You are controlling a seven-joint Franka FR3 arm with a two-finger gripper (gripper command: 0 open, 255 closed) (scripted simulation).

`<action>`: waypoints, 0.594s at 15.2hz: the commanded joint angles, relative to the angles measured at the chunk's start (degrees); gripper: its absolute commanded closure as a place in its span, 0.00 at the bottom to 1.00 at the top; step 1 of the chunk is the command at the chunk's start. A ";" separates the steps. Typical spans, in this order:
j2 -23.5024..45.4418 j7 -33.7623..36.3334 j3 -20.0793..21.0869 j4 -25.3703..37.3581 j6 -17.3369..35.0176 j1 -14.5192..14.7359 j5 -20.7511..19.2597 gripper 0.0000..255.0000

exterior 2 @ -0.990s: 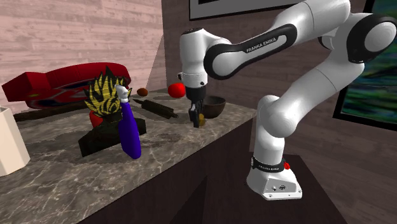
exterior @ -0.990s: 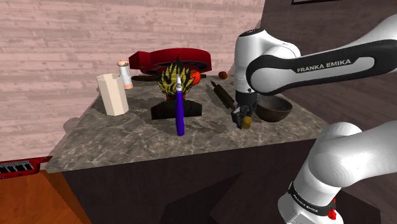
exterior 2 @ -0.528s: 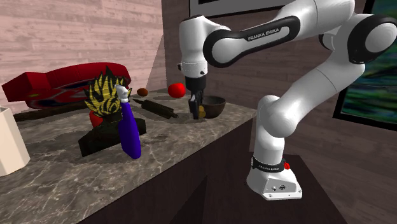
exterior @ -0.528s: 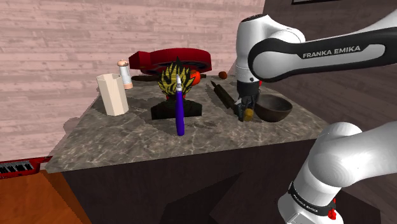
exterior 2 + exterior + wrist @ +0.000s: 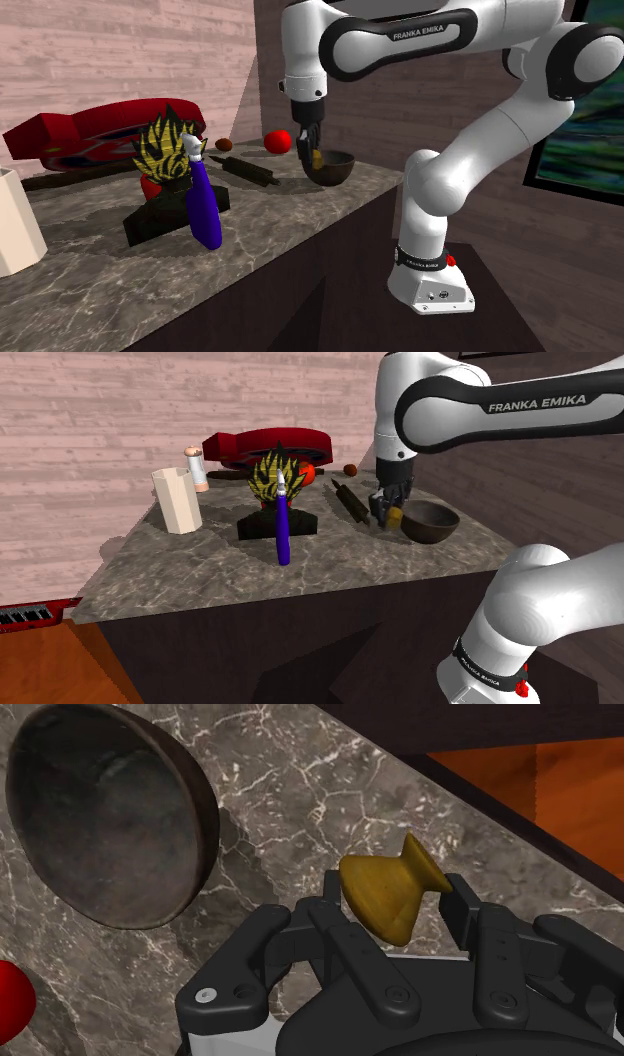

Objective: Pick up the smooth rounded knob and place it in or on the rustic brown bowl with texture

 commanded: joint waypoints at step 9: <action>0.24 -3.54 -2.95 5.25 -4.57 -1.39 -2.29 1.00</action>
